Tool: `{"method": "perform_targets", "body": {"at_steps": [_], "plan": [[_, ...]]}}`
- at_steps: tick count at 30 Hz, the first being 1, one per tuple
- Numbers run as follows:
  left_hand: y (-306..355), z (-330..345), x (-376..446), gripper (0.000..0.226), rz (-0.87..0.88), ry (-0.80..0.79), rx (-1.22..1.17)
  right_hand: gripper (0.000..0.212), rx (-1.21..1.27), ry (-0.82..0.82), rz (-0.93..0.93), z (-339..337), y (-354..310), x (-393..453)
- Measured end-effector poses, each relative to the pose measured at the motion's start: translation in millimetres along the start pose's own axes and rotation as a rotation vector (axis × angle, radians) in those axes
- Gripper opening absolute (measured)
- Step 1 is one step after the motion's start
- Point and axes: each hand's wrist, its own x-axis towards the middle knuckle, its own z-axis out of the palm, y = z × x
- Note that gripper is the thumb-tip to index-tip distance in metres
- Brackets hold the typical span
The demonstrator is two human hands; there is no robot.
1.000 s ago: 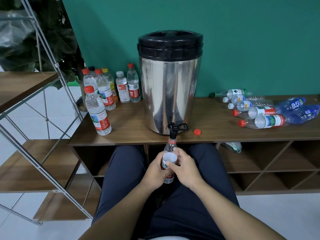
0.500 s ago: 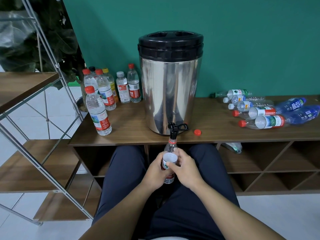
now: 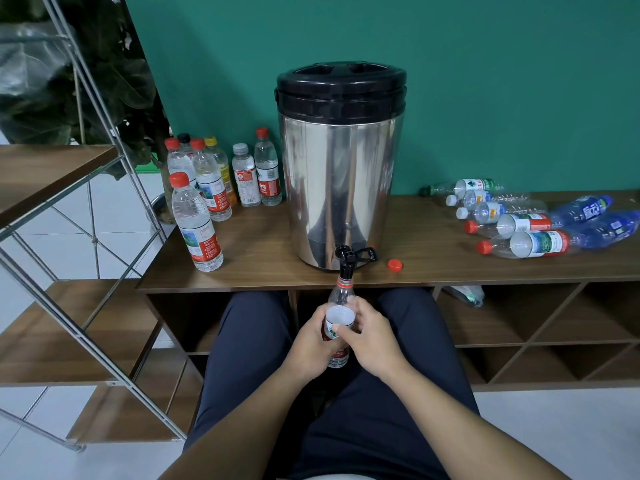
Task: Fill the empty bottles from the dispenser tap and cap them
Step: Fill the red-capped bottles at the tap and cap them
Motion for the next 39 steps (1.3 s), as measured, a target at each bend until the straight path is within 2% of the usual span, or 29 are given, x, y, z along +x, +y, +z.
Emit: {"method": "perform_targets", "body": {"at_steps": [19, 29, 39], "plan": [[1.4, 0.5, -0.6, 0.063, 0.005, 0.001, -0.009, 0.045, -0.001, -0.004, 0.010, 0.2, 1.3, 1.4], [-2.5, 0.2, 1.2, 0.065, -0.004, -0.005, 0.008, 0.038, 0.014, -0.005, 0.009, -0.3, -0.1, 0.5], [-2.8, 1.4, 1.8, 0.064, 0.002, 0.000, -0.007, 0.045, -0.002, -0.007, 0.020, -0.2, 1.7, 1.5]]}}
